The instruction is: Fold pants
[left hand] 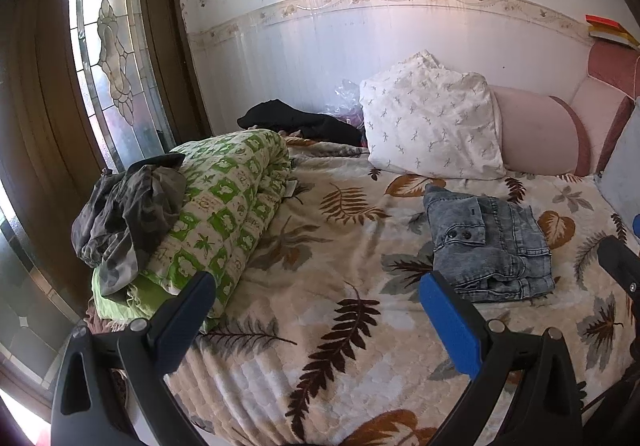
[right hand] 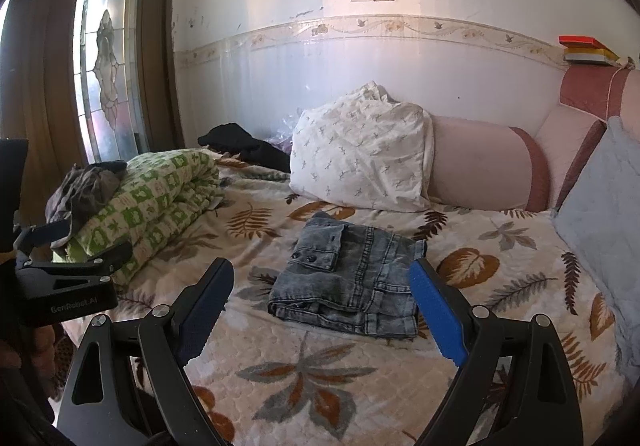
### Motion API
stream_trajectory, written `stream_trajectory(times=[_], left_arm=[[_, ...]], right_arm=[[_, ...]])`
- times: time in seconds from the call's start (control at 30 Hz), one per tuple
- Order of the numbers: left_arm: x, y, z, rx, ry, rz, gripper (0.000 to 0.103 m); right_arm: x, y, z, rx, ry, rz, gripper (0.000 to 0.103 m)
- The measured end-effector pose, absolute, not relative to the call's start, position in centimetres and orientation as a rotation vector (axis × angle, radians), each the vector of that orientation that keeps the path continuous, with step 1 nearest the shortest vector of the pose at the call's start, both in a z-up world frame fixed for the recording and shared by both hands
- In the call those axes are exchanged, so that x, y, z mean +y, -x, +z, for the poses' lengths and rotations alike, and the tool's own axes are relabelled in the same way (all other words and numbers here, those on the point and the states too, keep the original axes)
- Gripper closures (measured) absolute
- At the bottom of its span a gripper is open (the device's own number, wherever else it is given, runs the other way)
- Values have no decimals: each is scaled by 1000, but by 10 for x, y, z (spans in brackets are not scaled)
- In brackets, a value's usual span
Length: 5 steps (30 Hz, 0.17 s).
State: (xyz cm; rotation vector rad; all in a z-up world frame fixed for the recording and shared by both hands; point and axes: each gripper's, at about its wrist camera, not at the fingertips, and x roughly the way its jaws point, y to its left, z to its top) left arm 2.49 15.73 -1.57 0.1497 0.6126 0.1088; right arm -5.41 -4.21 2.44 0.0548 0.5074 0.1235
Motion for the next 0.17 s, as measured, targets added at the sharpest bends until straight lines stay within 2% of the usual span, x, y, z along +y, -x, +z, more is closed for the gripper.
stream_trajectory(times=[0.17], left_arm=[[161, -29, -17, 615, -139, 108, 0]], right_arm=[[-35, 44, 22, 513, -61, 138, 13]])
